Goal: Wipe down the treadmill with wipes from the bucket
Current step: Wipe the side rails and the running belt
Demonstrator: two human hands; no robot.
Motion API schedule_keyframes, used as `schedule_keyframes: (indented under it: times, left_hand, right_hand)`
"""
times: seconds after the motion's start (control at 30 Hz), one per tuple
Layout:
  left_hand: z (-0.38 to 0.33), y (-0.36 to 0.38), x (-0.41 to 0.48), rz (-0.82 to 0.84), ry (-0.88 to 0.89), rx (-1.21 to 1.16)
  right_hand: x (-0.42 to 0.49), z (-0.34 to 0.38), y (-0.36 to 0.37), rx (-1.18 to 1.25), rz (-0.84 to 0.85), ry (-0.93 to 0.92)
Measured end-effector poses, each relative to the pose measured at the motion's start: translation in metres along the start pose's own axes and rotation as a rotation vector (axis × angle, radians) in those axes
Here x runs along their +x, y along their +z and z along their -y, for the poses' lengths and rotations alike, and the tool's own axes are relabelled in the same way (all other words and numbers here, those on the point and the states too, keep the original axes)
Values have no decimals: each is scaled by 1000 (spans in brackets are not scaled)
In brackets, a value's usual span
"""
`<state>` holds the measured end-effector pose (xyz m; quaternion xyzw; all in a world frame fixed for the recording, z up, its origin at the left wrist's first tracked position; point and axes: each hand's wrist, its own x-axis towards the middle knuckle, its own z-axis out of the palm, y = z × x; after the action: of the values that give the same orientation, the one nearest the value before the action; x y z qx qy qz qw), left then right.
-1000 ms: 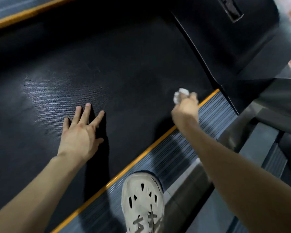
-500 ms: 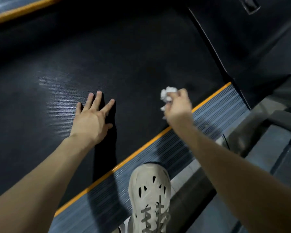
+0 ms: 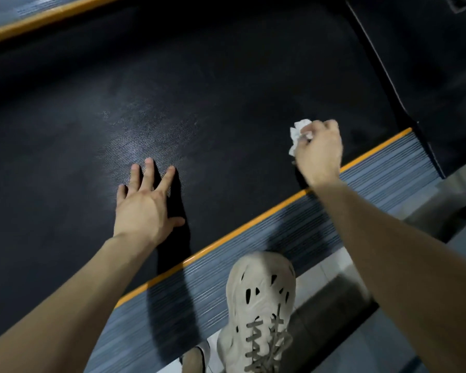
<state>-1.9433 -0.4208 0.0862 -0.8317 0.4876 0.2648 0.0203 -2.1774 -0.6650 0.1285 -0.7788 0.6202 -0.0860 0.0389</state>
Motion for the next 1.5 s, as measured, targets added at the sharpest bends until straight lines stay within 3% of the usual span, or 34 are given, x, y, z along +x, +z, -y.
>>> schedule_keyframes:
  times: [0.03, 0.2, 0.23, 0.33, 0.47, 0.53, 0.63, 0.73, 0.8, 0.87, 0.93, 1.07, 1.13, 1.2, 1.27, 1.33, 1.37, 1.4, 1.5]
  left_hand:
    - [0, 0, 0, 4, -4, -1]
    - [8, -3, -3, -7, 31, -24]
    - [11, -4, -5, 2, 41, -23]
    - [19, -6, -18, 39, 11, -29]
    - [28, 4, -38, 59, -117, -30]
    - [28, 10, -39, 56, -122, -19]
    - [24, 15, -34, 80, -139, 19]
    - [21, 17, -34, 65, -153, 16]
    - [23, 17, -35, 49, -151, 26]
    - [25, 16, -35, 51, -146, 39]
    - [26, 16, -36, 59, -141, 35]
    - [23, 13, -36, 60, -146, 21]
    - [23, 12, -37, 55, -146, 2]
    - [27, 12, -43, 11, -147, -49]
    - [37, 16, -54, -51, -152, -136]
    - [50, 23, -69, -86, -213, -167]
    - [56, 26, -77, -81, -266, -164]
    - [63, 29, -85, -64, -328, -178]
    - [80, 33, -93, 6, -458, -226]
  right_hand:
    - [-10, 16, 4, 20, 39, -28]
    - [-117, 107, 23, 127, 494, -644]
    - [-117, 110, 23, 137, 526, -667]
    - [-61, 89, 18, 26, 433, -597]
    - [28, 30, -2, -76, 145, -143]
    - [26, 33, -2, -55, 92, -98]
    - [-34, 75, 34, -9, 216, -387]
    - [-116, 122, 68, 84, 517, -764]
    - [-134, 137, 63, 181, 593, -810]
    - [-118, 134, 55, 180, 565, -803]
    - [-80, 111, 50, 81, 432, -752]
    - [-1, 64, 29, 38, 122, -158]
    - [-17, 77, 34, 64, 38, -37]
    - [-71, 112, 57, 134, 142, -300]
    - [-133, 139, 69, 193, 454, -732]
    - [-142, 145, 67, 161, 614, -1077]
    - [-124, 140, 63, 182, 592, -1071]
    - [-99, 132, 60, 220, 521, -944]
    - [-16, 93, 43, 111, 124, -379]
